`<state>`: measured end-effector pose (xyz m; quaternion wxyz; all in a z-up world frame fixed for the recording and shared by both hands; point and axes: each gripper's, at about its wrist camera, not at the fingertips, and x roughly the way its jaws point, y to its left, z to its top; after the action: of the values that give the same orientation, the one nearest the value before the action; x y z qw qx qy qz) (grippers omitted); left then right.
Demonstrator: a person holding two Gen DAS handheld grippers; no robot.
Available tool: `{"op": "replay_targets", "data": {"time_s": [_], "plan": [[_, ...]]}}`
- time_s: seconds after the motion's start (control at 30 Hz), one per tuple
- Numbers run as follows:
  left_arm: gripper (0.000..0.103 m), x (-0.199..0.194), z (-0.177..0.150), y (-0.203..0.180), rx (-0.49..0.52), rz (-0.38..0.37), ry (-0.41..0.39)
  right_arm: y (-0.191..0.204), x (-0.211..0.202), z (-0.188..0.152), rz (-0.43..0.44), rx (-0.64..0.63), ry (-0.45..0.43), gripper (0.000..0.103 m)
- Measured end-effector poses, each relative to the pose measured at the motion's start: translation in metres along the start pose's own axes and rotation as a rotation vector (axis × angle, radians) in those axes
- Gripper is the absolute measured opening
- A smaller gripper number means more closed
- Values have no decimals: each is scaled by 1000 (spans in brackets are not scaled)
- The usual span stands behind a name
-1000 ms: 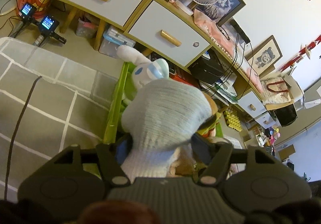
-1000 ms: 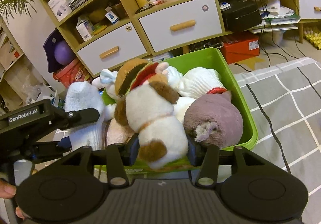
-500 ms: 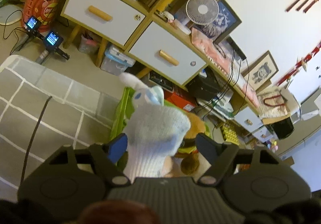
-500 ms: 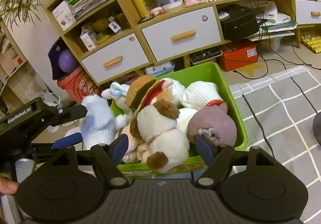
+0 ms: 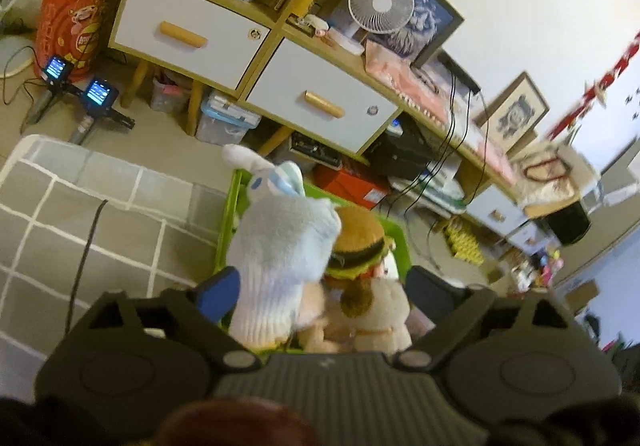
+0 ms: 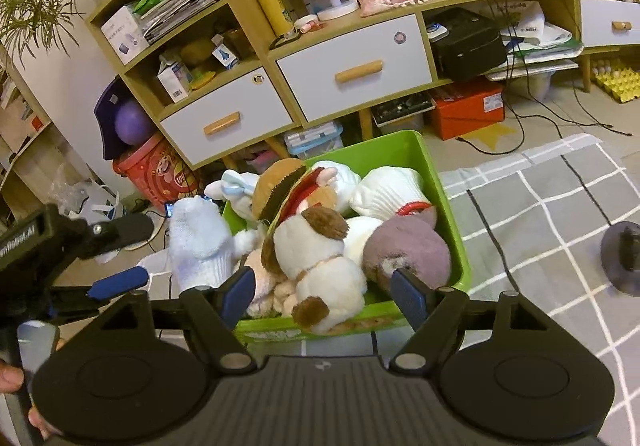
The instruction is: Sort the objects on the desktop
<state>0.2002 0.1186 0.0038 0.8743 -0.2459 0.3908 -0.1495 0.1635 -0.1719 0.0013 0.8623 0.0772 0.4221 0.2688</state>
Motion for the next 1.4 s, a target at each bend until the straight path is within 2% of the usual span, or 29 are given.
{"op": "replay_targets", "data": {"time_s": [0.13, 0.27, 0.43, 0.6, 0.93, 1.03, 1.1, 1.4], "plan": [[102, -9, -6, -19, 48, 48, 35, -8, -17, -1, -20, 18, 45, 84], [102, -24, -10, -40, 82, 93, 48, -17, -33, -4, -31, 26, 90, 87], [102, -38, -19, -58, 87, 135, 80, -27, -52, -7, -28, 27, 113, 91], [102, -48, -39, -70, 93, 207, 119, -28, -68, -9, -24, 3, 118, 95], [102, -59, -82, -69, 87, 297, 151, -20, -78, -20, -32, -52, 146, 99], [102, -48, -91, -58, 66, 373, 190, -17, -78, -24, -65, -83, 149, 99], [102, -49, -93, -55, 54, 405, 184, -16, -79, -26, -84, -100, 151, 99], [102, -55, -98, -58, 86, 433, 178, -13, -88, -33, -116, -158, 134, 99]]}}
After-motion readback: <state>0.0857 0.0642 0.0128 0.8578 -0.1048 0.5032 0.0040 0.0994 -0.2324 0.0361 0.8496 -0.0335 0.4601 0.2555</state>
